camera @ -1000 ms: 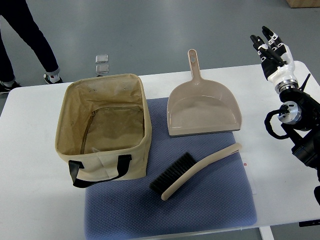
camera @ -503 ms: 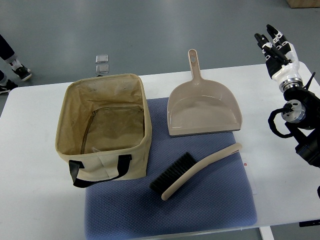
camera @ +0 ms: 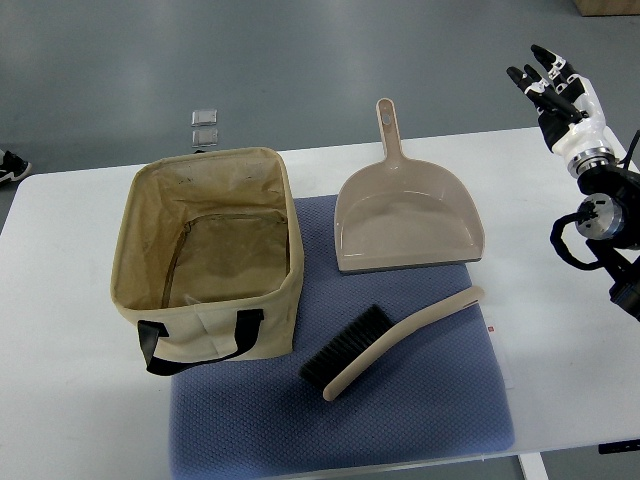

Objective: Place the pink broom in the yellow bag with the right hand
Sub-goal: 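Reach the right hand down toward the beige brush handle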

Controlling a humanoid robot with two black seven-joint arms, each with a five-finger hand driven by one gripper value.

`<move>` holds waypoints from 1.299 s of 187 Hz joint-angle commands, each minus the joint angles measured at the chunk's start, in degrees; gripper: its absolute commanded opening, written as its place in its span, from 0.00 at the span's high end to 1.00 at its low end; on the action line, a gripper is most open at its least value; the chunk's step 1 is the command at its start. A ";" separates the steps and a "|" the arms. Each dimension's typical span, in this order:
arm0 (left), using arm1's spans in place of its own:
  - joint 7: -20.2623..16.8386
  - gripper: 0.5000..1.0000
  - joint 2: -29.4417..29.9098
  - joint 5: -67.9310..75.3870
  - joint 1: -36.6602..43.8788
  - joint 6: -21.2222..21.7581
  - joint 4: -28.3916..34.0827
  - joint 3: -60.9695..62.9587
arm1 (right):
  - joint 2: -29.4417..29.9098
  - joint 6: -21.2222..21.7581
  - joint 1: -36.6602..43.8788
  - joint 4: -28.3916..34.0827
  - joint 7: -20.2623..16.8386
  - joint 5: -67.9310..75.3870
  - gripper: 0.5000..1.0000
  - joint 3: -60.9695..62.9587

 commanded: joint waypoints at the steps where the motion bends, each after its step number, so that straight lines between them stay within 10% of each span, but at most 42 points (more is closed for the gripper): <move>1: 0.00 0.00 0.00 -0.01 -0.02 0.00 0.00 -0.01 | -3.60 0.21 2.25 1.06 0.22 -1.16 0.14 -6.37; 116: 0.00 0.00 0.00 -0.01 -0.02 0.00 0.00 0.08 | -30.14 0.83 16.48 29.53 0.13 -31.56 0.14 -41.34; 243: 0.00 0.00 0.00 -0.01 -0.02 0.00 0.00 -0.01 | -30.76 3.64 19.30 41.40 -3.65 -66.81 0.14 -48.03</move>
